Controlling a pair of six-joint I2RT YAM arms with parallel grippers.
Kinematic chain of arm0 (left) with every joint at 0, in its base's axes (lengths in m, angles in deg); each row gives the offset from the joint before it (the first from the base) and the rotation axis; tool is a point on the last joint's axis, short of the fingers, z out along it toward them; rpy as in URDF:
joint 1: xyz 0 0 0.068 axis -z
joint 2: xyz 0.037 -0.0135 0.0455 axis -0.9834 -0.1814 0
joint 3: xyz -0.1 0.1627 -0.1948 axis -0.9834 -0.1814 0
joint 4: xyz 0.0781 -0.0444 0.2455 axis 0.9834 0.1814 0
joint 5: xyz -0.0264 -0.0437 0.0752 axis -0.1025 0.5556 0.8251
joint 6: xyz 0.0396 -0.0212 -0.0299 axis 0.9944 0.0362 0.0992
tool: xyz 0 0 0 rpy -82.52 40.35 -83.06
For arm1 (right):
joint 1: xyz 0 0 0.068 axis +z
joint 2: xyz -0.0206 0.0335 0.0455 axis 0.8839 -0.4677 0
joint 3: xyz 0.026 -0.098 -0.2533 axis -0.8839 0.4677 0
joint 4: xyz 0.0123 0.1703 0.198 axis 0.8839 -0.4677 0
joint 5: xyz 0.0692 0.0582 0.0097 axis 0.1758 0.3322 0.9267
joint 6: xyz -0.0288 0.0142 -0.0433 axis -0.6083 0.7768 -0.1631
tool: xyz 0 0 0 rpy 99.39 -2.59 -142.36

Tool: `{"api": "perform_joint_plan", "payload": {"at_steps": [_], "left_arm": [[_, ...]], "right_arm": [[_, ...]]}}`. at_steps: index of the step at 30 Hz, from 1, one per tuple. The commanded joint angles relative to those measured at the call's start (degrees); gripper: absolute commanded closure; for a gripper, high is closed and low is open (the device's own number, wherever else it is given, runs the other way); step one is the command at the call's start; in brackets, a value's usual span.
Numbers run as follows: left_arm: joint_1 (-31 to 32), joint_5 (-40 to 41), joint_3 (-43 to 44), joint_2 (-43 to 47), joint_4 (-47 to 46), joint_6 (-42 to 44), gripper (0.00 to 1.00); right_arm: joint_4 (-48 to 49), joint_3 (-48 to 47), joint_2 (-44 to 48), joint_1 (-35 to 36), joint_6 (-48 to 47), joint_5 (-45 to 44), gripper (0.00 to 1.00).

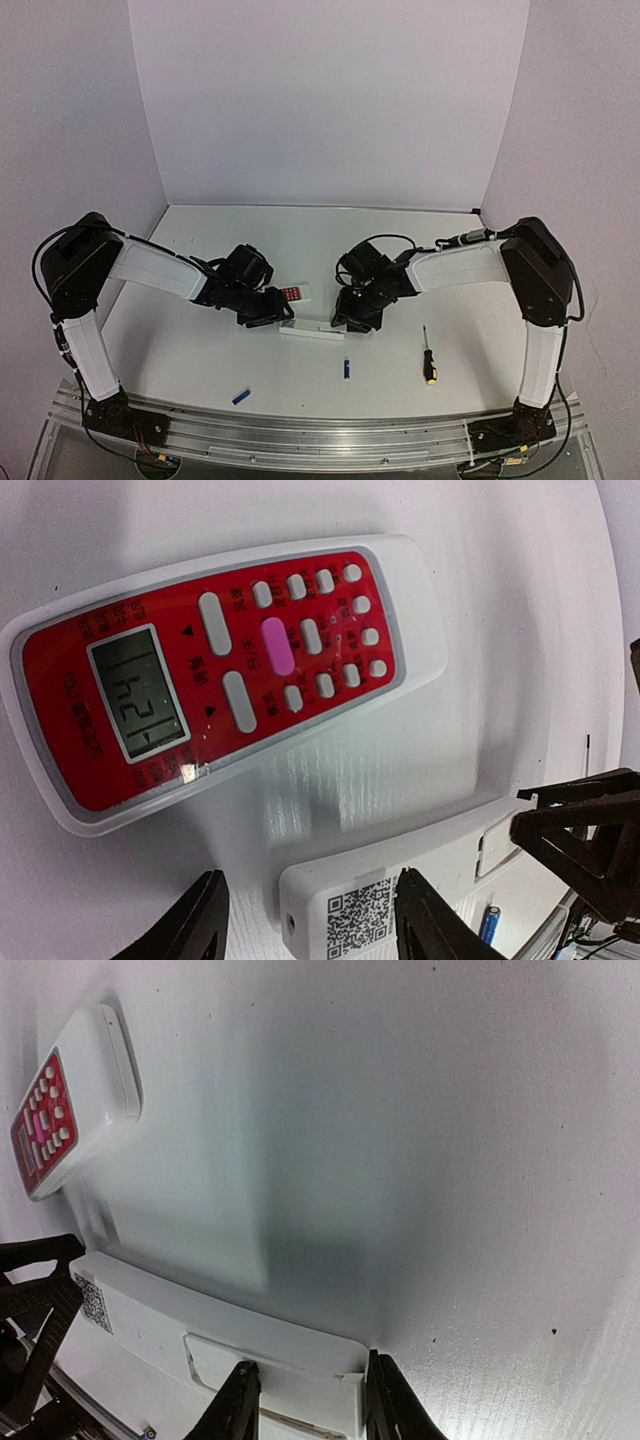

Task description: Unload the batteries from the remote control

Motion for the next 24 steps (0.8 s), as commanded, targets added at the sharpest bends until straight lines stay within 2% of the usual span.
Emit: {"api": "perform_joint_plan", "payload": {"at_steps": [1,24], "left_arm": [[0.3,1.9,0.1,-0.9,1.9,0.0,0.43],[2.3,4.1,-4.9,-1.2,3.1,-2.0,0.48]], "right_arm": [[-0.6,1.7,0.8,0.0,0.7,0.3,0.68],[-1.0,3.7,4.0,1.2,0.4,1.1,0.72]]}}
